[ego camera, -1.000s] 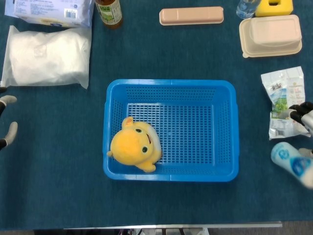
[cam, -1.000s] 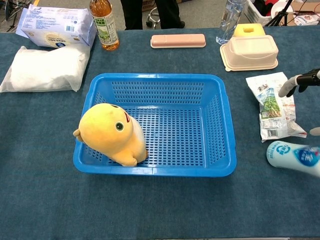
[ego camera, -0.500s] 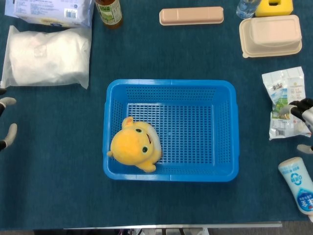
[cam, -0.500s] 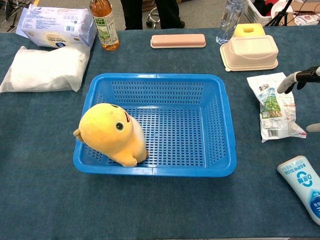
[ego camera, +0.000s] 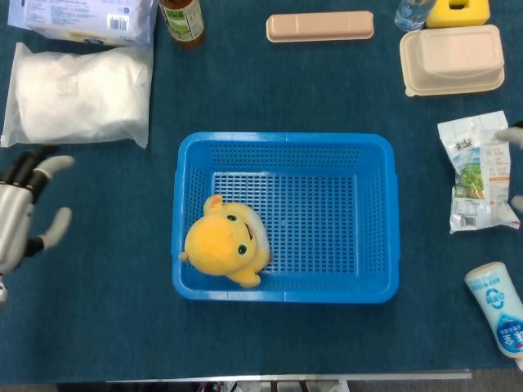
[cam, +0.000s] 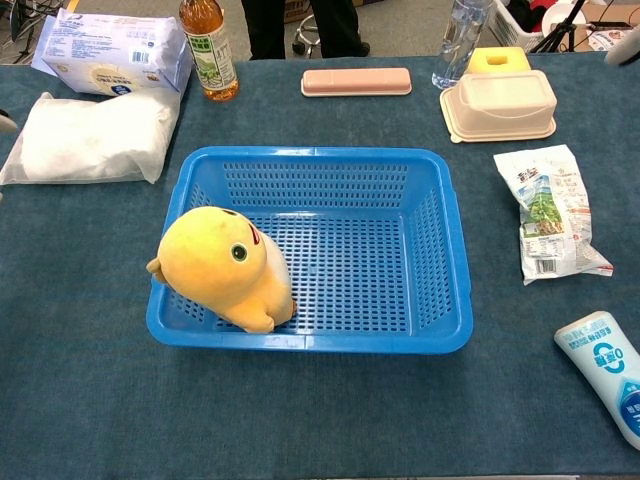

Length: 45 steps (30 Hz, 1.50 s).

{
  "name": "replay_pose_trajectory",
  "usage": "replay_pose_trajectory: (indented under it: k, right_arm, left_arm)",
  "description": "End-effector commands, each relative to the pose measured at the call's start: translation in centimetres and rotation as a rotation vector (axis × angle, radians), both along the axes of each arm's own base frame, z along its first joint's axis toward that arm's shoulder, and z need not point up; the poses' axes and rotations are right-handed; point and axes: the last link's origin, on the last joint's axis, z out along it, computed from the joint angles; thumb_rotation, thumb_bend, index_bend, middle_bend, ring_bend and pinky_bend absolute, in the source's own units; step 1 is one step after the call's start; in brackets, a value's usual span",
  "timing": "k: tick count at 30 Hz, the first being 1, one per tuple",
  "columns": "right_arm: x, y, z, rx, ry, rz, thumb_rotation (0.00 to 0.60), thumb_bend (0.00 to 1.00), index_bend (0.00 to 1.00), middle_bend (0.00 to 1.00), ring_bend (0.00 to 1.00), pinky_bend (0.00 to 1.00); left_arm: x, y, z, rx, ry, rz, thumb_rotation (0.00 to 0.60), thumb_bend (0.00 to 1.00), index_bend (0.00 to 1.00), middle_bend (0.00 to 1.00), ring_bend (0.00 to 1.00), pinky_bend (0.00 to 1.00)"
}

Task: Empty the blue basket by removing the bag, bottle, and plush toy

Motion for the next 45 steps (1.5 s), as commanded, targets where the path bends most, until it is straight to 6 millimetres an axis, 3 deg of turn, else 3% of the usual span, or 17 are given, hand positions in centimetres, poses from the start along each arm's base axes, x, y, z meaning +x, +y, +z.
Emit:
replay_pose_trajectory:
  k: [1,7,12,21,33,45]
  right_arm:
    - [-0.1,-0.2,1.0,-0.087,0.005,0.031,0.600,0.00,0.29,0.33,0.28,0.59]
    - [-0.6,-0.6,1.3,-0.106,0.007,0.009,0.600,0.00,0.29,0.33,0.28,0.58]
    - [-1.0,-0.9,1.3,-0.110,0.005,-0.004,0.600,0.00,0.29,0.33,0.28,0.58]
    - [-1.4,-1.4,1.6,-0.123,-0.011,-0.019,0.600,0.00,0.29,0.33,0.28,0.58]
    - [-2.0,-1.4,1.6,-0.117,-0.020,-0.037,0.600,0.00,0.29,0.33,0.28,0.58]
    - [-3.0,-1.5,1.4,-0.104,-0.039,-0.058,0.600,0.00,0.29,0.33,0.28,0.58]
  left_arm:
    - [1.9,-0.2,-0.3,-0.089,-0.019,-0.073,0.600,0.33,0.14,0.14,0.15,0.38]
    - [3.2,-0.4,-1.2,-0.265,0.015,-0.104,0.600,0.21,0.02,0.04,0.06,0.33]
    - [4.5,-0.4,-1.7,-0.332,0.012,-0.134,0.600,0.15,0.00,0.00,0.03,0.30]
    - [6.8,-0.3,-2.5,-0.410,-0.057,-0.213,0.600,0.14,0.00,0.00,0.01,0.28]
    - [8.3,0.4,-5.2,-0.436,0.037,-0.345,0.600,0.14,0.00,0.00,0.00,0.27]
    - [10.5,0.8,-6.6,-0.470,0.062,-0.438,0.600,0.14,0.00,0.00,0.00,0.27]
